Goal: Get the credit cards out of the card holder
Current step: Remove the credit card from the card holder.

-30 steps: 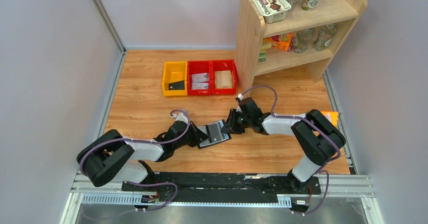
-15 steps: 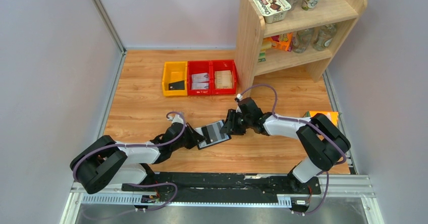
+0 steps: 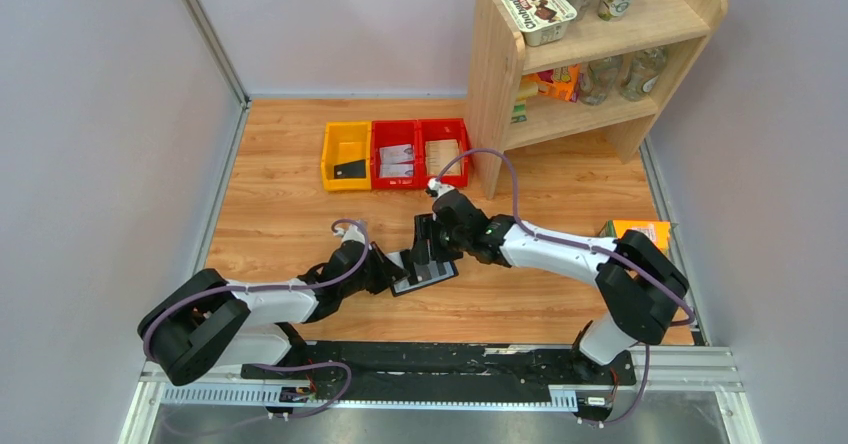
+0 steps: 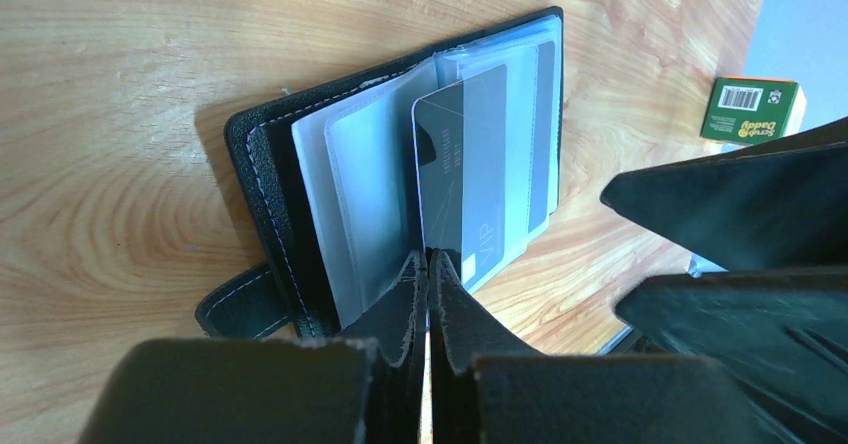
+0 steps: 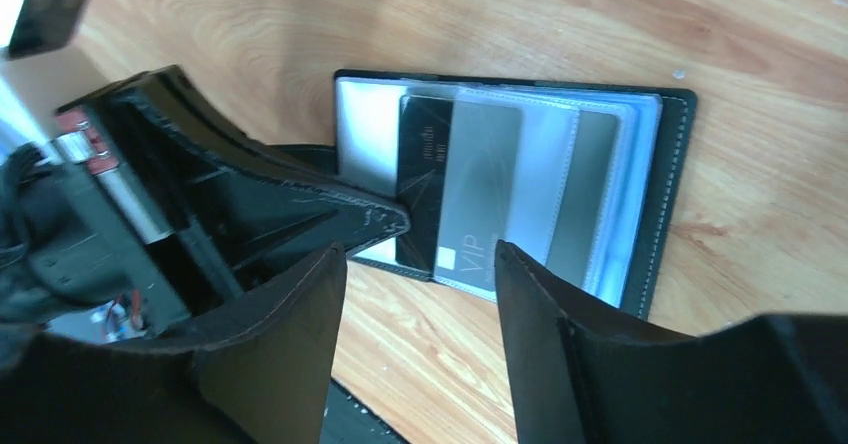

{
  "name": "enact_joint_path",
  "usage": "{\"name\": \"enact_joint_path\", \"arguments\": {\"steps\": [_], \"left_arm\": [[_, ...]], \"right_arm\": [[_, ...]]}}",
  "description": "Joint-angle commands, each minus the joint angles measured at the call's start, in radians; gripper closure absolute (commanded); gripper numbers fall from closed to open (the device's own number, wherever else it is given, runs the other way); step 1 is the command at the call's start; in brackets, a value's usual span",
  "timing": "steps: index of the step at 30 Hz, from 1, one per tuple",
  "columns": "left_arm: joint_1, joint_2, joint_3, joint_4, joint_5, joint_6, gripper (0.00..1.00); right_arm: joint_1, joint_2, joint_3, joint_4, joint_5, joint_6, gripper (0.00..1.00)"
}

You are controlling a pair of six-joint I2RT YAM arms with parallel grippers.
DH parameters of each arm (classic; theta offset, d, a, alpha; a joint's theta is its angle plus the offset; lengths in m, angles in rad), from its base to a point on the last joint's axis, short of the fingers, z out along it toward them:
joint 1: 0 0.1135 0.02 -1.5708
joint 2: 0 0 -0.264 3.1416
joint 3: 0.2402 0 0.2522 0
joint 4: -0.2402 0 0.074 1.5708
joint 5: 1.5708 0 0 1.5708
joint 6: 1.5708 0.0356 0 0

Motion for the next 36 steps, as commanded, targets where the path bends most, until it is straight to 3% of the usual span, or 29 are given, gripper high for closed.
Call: {"name": "enact_joint_path", "arguments": {"steps": [1,7,11,19,21,24,26,36], "left_arm": [[0.004,-0.031,0.033,-0.057,-0.002,0.05,1.0],[0.005,-0.035,0.042,-0.075,-0.002,0.058,1.0],[0.004,-0.037,0.045,-0.08,-0.002,0.058,1.0],[0.004,-0.038,0.039,-0.084,-0.006,0.044,1.0],[0.004,-0.041,0.036,-0.088,-0.014,0.035,0.95],[0.004,-0.046,0.022,-0.078,-0.028,0.013,0.74],[0.004,-0.045,0.01,-0.065,-0.034,0.006,0.66],[0.004,0.083,0.01,0.055,-0.002,-0.017,0.62]], "right_arm": [[0.029,0.063,0.098,-0.179,0.244,-0.044,0.5],[0.044,0.13,0.164,-0.213,0.253,-0.072,0.88],[0.054,0.181,0.196,-0.245,0.267,-0.078,0.99],[0.052,0.249,0.155,-0.276,0.236,-0.038,1.0],[0.05,0.252,0.14,-0.289,0.244,-0.024,1.0],[0.041,0.247,0.112,-0.288,0.23,-0.01,1.0],[0.035,0.238,0.098,-0.28,0.217,-0.009,1.0],[0.027,0.233,0.081,-0.257,0.189,-0.01,1.0]]}}
